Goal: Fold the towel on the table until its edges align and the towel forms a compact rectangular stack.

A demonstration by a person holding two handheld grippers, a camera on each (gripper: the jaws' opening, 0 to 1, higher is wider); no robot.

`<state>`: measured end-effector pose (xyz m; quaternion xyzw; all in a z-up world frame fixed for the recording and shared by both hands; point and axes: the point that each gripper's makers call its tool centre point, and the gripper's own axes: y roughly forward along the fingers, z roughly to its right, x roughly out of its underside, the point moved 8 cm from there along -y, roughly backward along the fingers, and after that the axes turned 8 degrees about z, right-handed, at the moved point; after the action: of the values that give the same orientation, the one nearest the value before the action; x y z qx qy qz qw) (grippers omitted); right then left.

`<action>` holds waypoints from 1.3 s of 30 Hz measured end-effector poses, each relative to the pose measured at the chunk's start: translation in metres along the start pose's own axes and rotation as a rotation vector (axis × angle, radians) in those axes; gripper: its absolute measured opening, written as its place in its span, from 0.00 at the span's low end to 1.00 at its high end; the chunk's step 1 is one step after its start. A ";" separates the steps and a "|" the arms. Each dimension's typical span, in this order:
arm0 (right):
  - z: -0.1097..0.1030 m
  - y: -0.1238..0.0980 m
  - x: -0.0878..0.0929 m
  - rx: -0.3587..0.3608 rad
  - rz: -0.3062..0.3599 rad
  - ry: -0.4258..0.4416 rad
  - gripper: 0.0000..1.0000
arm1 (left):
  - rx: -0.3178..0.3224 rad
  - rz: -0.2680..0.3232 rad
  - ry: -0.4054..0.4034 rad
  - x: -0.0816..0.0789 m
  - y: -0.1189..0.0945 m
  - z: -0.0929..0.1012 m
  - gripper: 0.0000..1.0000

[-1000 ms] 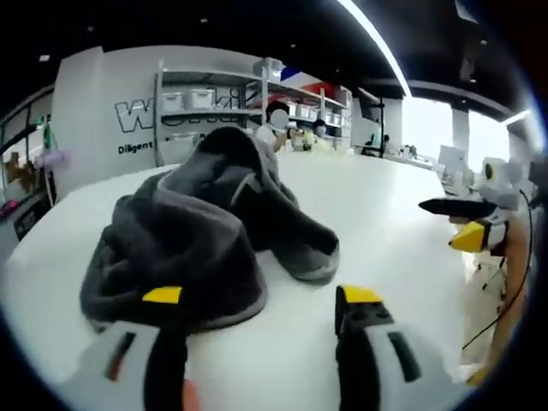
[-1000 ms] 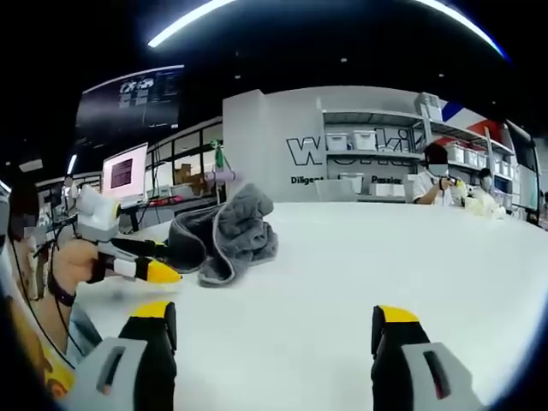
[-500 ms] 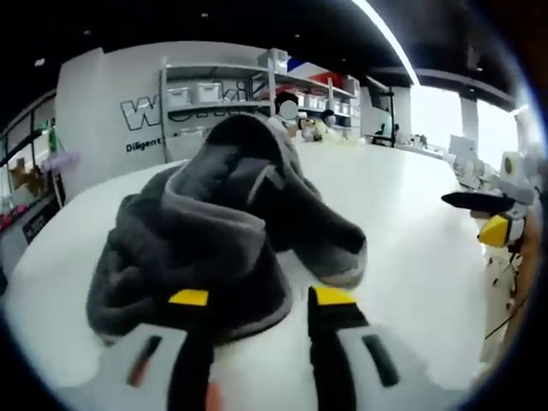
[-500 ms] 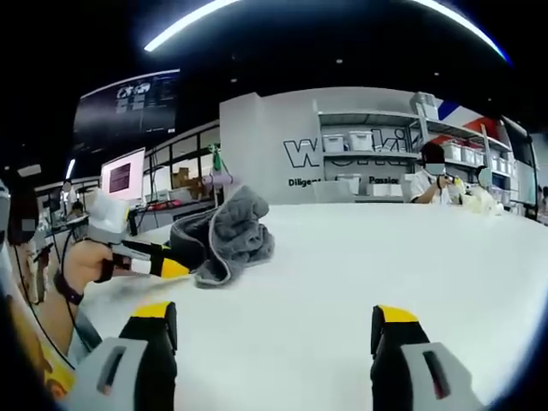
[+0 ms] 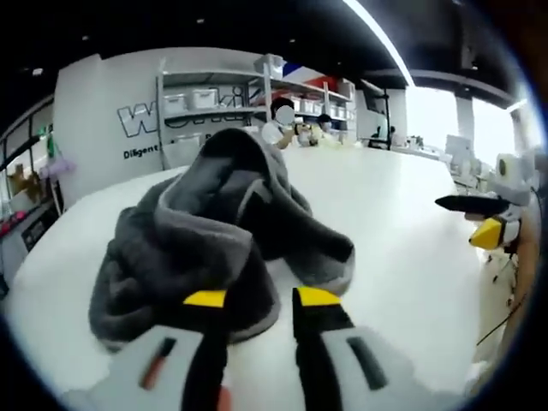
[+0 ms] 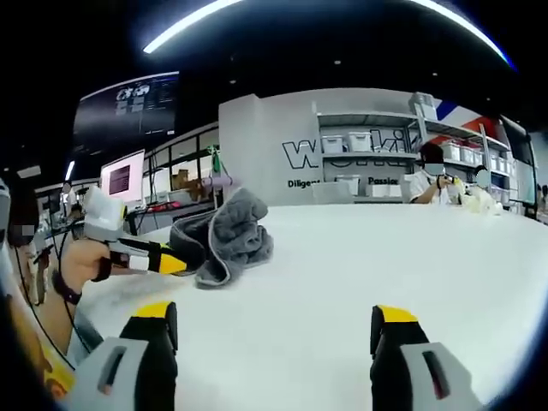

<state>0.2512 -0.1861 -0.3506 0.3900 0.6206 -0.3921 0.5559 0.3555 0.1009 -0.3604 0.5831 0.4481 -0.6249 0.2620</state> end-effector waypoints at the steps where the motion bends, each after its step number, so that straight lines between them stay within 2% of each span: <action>1: 0.001 -0.001 0.000 0.003 0.002 0.000 0.98 | 0.000 -0.003 -0.002 0.001 0.001 -0.001 0.28; 8: 0.004 -0.006 0.000 0.019 0.007 0.003 0.98 | -0.016 -0.052 0.007 0.011 0.011 -0.004 0.29; 17: 0.005 -0.007 0.003 0.021 0.004 0.009 0.97 | -0.012 -0.043 -0.020 0.012 0.010 -0.005 0.24; 31: 0.002 -0.002 0.005 0.010 -0.005 0.014 0.97 | -0.028 -0.043 0.009 0.014 0.002 -0.012 0.10; 39: -0.004 0.006 0.006 -0.009 -0.016 0.016 0.96 | -0.053 -0.033 -0.009 0.018 -0.009 -0.022 0.09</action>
<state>0.2542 -0.1798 -0.3569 0.3857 0.6297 -0.3907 0.5496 0.3551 0.1274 -0.3740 0.5657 0.4727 -0.6197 0.2691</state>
